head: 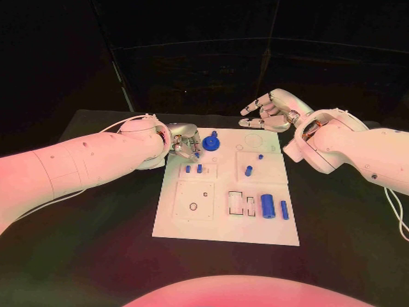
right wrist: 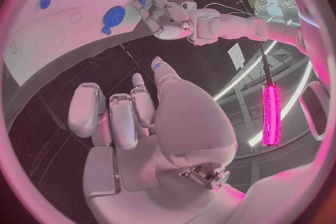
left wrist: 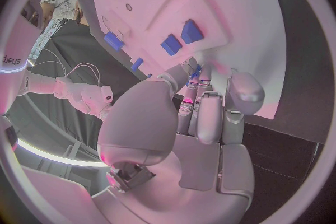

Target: Assemble the parts on the task board

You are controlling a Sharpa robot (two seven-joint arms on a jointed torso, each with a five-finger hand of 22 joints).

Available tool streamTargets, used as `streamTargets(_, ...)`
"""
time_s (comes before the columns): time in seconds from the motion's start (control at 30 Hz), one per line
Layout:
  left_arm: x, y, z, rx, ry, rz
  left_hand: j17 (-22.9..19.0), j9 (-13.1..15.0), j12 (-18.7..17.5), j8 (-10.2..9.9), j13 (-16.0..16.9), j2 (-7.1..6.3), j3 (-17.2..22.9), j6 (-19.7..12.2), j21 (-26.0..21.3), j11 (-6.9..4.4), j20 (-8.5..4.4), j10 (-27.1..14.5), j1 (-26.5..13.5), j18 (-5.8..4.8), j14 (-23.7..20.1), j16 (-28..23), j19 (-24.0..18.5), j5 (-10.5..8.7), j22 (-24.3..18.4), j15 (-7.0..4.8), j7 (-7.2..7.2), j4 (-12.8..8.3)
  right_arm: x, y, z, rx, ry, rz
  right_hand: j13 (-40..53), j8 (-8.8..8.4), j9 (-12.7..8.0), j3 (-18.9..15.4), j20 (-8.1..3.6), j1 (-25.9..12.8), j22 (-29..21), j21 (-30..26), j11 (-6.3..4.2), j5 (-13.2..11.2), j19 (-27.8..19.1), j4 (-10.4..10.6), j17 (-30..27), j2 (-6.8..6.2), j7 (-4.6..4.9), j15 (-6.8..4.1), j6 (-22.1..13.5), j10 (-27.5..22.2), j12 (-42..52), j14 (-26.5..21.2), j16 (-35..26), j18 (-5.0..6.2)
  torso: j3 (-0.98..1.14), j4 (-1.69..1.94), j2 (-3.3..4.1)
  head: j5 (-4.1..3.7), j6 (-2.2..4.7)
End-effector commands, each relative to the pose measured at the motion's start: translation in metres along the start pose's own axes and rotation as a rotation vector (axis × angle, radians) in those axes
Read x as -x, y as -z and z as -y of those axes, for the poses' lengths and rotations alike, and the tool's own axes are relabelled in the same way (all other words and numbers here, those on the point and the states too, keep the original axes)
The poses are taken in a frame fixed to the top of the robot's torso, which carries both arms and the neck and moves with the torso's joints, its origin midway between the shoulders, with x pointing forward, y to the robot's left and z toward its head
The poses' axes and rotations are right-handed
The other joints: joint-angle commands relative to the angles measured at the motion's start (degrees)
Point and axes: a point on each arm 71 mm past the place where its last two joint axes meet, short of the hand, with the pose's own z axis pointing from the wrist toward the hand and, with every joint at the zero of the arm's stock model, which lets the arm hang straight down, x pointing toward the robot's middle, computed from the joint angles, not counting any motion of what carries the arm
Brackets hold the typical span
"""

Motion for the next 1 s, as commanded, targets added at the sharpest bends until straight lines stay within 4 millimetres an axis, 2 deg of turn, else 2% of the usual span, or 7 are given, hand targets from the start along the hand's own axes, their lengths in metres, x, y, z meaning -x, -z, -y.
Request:
streamTargets(0.03,0.0,0.0,0.0,0.005,0.003,-0.01,-0.08,-0.09,-0.39,-0.41,0.0,-0.18,0.44,-0.51,-0.3,-0.07,0.12,-0.39,-0.24,-0.68,0.28,-0.31,-0.41,-0.12,-0.11,0.41,0.09,0.05,0.001,0.0,-0.001,0.007,0.0,0.002,-0.09,0.39,0.03,-0.17,0.03,0.48,-0.07,-0.26,-0.13,0.28,0.04,-0.08,1.17,-0.14,-0.01,-0.35,-0.08,-0.27,0.07,3.06,-0.27,0.35,-0.01,0.03,0.02,-0.01,-0.01)
streamTargets(0.53,0.001,0.001,-0.002,0.005,0.02,0.008,-0.78,-1.11,-1.93,-1.77,-0.07,-1.51,0.67,-2.71,-0.96,0.3,0.51,-2.37,-1.17,-0.51,-0.01,-0.42,-0.82,-0.13,-0.63,0.75,0.08,0.15,0.001,0.0,-0.001,0.004,0.0,0.002,-0.12,0.42,0.02,-0.3,0.02,0.57,-0.11,-0.29,-0.13,0.32,0.03,-0.04,1.17,-0.08,0.01,-0.35,-0.09,-0.32,0.02,3.06,-0.29,0.36,-0.03,0.04,-0.01,-0.08,-0.02)
streamTargets(0.9,0.002,0.005,-0.007,0.015,0.022,0.011,-0.91,-1.24,-2.22,-1.77,-0.06,-1.71,0.7,-2.9,-1.11,0.38,0.57,-2.9,-1.22,-0.47,-0.04,-0.42,-0.88,-0.12,-0.76,0.8,0.07,0.14,0.002,0.001,0.001,-0.004,0.002,0.0,-0.25,0.42,0.02,-0.33,0.02,0.58,-0.26,-0.37,-0.12,0.31,-0.06,-0.04,0.99,-0.1,0.01,-0.35,-0.11,-0.42,-0.11,3.02,-0.4,0.39,-0.02,0.03,-0.02,-0.09,0.0)
streamTargets(1.0,0.003,0.009,-0.01,0.018,0.026,0.017,-0.93,-1.3,-2.32,-1.77,-0.05,-1.86,0.68,-3.0,-1.14,0.41,0.6,-3.11,-1.22,-0.46,-0.05,-0.41,-0.9,-0.12,-0.78,0.82,0.07,0.1,0.003,0.001,0.003,-0.013,0.007,-0.006,-1.9,0.31,-0.04,-0.46,0.02,0.8,-1.46,-0.98,-0.09,0.34,-0.8,-0.09,0.08,-0.17,0.06,-0.33,-0.39,-1.81,-1.89,2.79,-0.99,0.64,-0.03,0.05,-0.02,-0.15,0.0)
